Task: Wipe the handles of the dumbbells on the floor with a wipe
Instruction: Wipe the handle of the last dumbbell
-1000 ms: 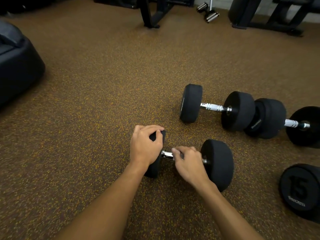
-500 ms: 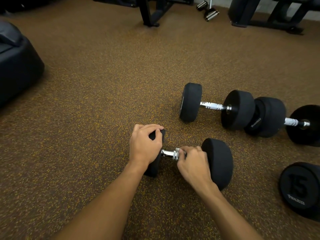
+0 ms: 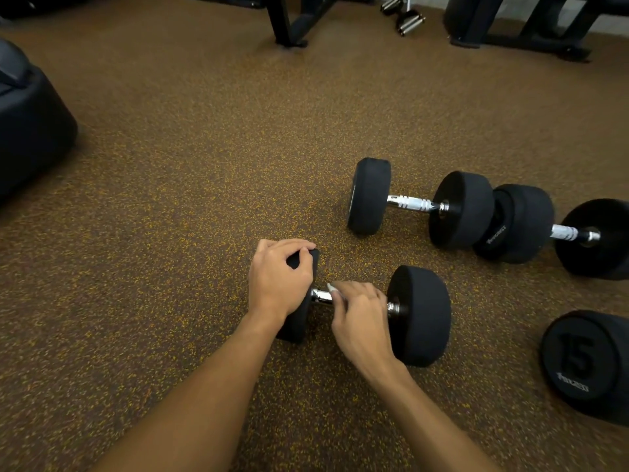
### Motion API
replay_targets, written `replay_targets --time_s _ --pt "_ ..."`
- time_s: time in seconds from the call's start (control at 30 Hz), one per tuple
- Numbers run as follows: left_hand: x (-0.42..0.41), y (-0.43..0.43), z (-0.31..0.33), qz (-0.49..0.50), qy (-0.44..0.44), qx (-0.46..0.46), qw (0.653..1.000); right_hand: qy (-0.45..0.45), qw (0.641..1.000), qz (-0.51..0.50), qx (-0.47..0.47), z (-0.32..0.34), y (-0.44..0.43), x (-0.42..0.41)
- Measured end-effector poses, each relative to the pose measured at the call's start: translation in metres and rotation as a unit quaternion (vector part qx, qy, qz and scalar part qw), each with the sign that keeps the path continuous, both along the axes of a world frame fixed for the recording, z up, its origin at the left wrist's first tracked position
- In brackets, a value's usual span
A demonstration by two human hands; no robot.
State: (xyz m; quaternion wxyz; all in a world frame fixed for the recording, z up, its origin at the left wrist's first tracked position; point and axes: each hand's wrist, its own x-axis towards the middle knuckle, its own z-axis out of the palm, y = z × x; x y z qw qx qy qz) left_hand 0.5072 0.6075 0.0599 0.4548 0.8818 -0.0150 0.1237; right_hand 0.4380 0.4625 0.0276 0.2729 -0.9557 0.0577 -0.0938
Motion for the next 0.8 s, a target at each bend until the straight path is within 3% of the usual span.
replay_targets --time_s 0.2,0.4,0.53,0.8 --pt "-0.001 0.002 -0.002 -0.001 0.001 0.004 1.0 -0.067 0.995 -0.038 -0.057 -0.022 -0.014 -0.017" --pt "0.001 0.0 0.001 -0.003 0.009 0.007 1.0 -0.106 0.992 0.022 -0.071 -0.037 -0.007 -0.007" --pt "0.001 0.001 0.0 0.0 0.007 0.0 1.0 -0.117 0.988 -0.03 -0.098 -0.04 -0.019 -0.015" --pt "0.002 0.0 0.0 0.0 0.01 0.007 1.0 -0.122 0.992 0.015 -0.011 -0.039 -0.014 -0.009"
